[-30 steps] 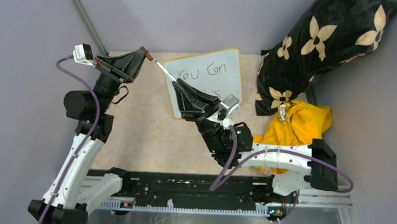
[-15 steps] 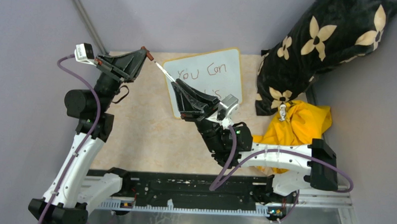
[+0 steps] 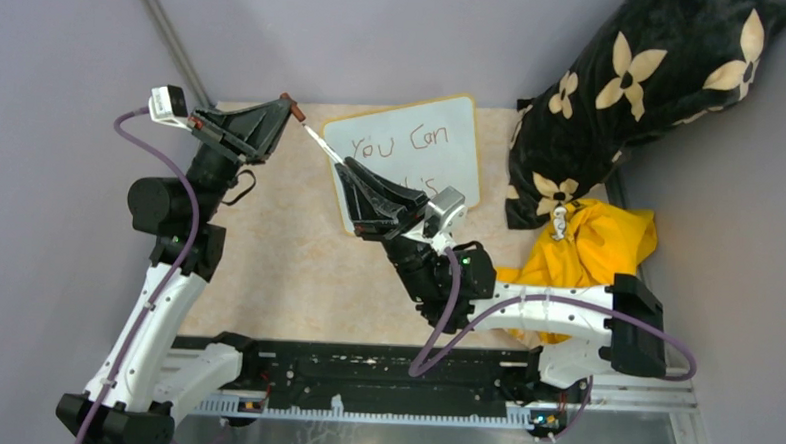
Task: Write a sentence on the whiteboard
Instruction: Close the whiteboard marker at the center of the board.
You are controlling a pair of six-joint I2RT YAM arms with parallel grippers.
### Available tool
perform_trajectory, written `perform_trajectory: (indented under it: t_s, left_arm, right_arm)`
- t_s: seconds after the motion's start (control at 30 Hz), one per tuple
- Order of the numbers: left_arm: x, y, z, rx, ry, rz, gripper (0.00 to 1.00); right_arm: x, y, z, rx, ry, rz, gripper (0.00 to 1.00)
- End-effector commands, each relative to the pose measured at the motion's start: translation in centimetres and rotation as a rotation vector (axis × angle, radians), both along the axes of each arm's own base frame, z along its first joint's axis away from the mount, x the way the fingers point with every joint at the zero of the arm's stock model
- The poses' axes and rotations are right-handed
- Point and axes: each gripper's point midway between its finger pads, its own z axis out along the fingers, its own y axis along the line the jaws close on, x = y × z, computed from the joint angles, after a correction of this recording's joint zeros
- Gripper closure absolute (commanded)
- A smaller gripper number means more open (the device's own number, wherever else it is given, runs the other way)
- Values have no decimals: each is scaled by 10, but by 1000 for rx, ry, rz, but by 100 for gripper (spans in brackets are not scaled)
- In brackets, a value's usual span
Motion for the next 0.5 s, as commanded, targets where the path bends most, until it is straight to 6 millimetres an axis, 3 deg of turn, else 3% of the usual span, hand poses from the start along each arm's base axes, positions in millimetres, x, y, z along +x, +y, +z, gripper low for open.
perform_trajectory:
  t_s: [0.0, 0.47]
  left_arm:
    - [-18, 0, 14, -10, -59, -28, 100]
    - [-18, -3, 8, -4, -50, -39, 100]
  right_arm:
    - [-1, -14, 29, 86, -29, -1, 100]
    - [0, -15, 31, 94, -31, -2, 100]
